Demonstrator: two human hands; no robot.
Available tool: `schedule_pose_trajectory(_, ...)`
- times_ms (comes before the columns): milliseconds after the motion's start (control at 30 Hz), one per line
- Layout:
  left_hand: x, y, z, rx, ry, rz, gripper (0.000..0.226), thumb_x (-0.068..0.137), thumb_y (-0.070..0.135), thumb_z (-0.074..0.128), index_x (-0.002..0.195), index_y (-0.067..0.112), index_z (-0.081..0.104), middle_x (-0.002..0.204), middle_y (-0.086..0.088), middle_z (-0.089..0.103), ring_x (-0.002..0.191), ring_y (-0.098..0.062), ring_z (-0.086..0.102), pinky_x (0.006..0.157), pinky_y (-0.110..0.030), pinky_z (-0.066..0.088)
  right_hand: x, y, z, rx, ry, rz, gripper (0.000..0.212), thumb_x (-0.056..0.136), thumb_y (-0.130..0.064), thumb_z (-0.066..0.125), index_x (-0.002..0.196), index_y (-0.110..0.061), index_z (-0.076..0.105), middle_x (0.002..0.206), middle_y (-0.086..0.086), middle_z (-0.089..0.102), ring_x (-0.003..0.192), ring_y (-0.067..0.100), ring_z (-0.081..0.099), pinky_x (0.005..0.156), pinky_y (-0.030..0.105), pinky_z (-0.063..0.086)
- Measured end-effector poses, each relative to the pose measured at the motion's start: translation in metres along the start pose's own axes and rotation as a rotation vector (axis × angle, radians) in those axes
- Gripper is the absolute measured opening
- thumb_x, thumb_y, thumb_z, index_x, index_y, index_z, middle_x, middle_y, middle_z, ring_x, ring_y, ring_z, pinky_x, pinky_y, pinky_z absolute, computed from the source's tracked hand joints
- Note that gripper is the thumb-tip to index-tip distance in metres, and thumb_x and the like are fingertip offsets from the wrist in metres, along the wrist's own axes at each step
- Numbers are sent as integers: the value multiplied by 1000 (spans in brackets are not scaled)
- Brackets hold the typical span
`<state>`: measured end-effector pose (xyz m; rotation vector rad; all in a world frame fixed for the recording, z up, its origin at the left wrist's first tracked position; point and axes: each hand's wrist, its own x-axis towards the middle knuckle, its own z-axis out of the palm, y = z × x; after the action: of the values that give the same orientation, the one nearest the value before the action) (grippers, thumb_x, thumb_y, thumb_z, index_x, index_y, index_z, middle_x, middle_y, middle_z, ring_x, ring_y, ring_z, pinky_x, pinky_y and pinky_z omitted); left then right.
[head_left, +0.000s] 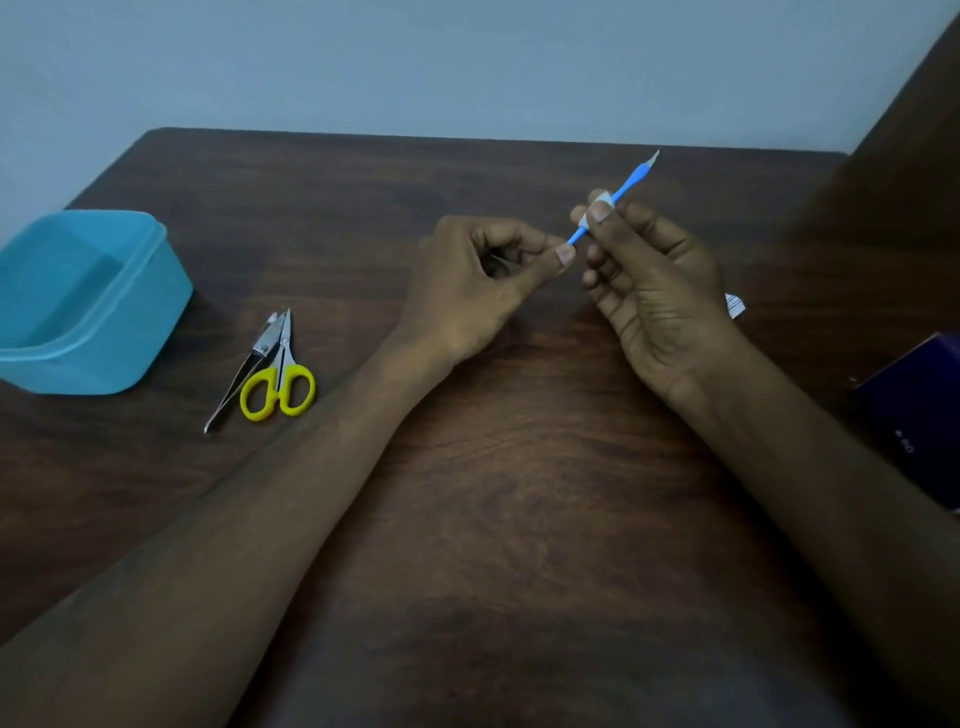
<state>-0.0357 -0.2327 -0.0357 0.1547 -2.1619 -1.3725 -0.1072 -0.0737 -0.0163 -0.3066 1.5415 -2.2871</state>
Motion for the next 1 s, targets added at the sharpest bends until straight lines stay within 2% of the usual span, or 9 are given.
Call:
schedule_pose_trajectory(133, -2, 2, 0, -34, 18, -7, 12, 88, 32, 89, 95, 21, 85, 78, 7, 81, 63, -2, 64, 60, -22, 47, -3, 4, 3, -70, -57, -17, 6, 97, -13, 76, 100, -18, 78, 97, -2, 81, 79, 5, 68, 70, 20, 53)
schedule_pose_trajectory(233, -4, 6, 1, -65, 44, -50, 34, 84, 33, 92, 111, 20, 79, 80, 7, 82, 65, -10, 69, 64, -22, 52, -3, 5, 2, -111, -42, -77, 6, 96, -12, 77, 97, -18, 78, 94, -2, 81, 78, 6, 69, 68, 21, 52)
schedule_pose_trajectory(333, -5, 9, 0, -74, 52, -51, 43, 87, 41, 87, 124, 24, 72, 94, 8, 82, 82, -18, 74, 74, -23, 56, 0, 6, -3, -202, -35, -198, 5, 96, -15, 78, 95, -19, 80, 94, 0, 82, 82, 9, 68, 66, 25, 50)
schedule_pose_trajectory(400, -4, 10, -2, -68, 69, -14, 35, 93, 39, 82, 124, 25, 75, 107, 10, 80, 88, -7, 71, 79, -22, 56, -1, 7, -4, -312, -51, -268, 5, 95, -18, 80, 99, -15, 81, 92, 3, 82, 80, 7, 69, 65, 24, 51)
schedule_pose_trajectory(500, -4, 12, -3, -45, 94, 59, 25, 96, 36, 79, 118, 25, 80, 109, 12, 80, 84, -7, 67, 81, -25, 57, -4, 8, -4, -442, -87, -331, 9, 94, -20, 82, 98, -12, 81, 89, 5, 82, 80, 12, 76, 67, 24, 55)
schedule_pose_trajectory(633, -5, 14, -2, -58, 132, 130, 11, 96, 30, 80, 101, 20, 84, 99, 8, 83, 73, -21, 67, 71, -30, 55, -4, 16, -4, -614, -170, -447, 13, 92, -27, 82, 91, -14, 81, 82, 4, 80, 78, 23, 77, 74, 52, 62)
schedule_pose_trajectory(733, -1, 13, -2, -136, 185, 124, 13, 98, 26, 79, 85, 27, 80, 83, -4, 80, 73, -31, 65, 71, -40, 52, 0, 18, -8, -660, -158, -462, 8, 89, -27, 84, 93, -21, 83, 82, -3, 80, 75, 14, 73, 74, 49, 63)
schedule_pose_trajectory(800, 1, 14, -3, -224, 241, 76, 20, 96, 24, 81, 77, 29, 76, 74, -11, 70, 73, -24, 57, 70, -41, 47, 2, 18, -11, -682, -142, -459, 9, 88, -28, 85, 96, -23, 84, 83, -6, 80, 75, 10, 73, 76, 45, 64)
schedule_pose_trajectory(1000, 2, 17, -3, -350, 246, -1, 32, 93, 16, 84, 68, 34, 76, 79, 10, 77, 85, -16, 66, 74, -31, 48, 2, 14, -12, -702, -129, -473, 9, 88, -27, 85, 96, -30, 84, 83, -10, 81, 74, 7, 73, 76, 41, 63)
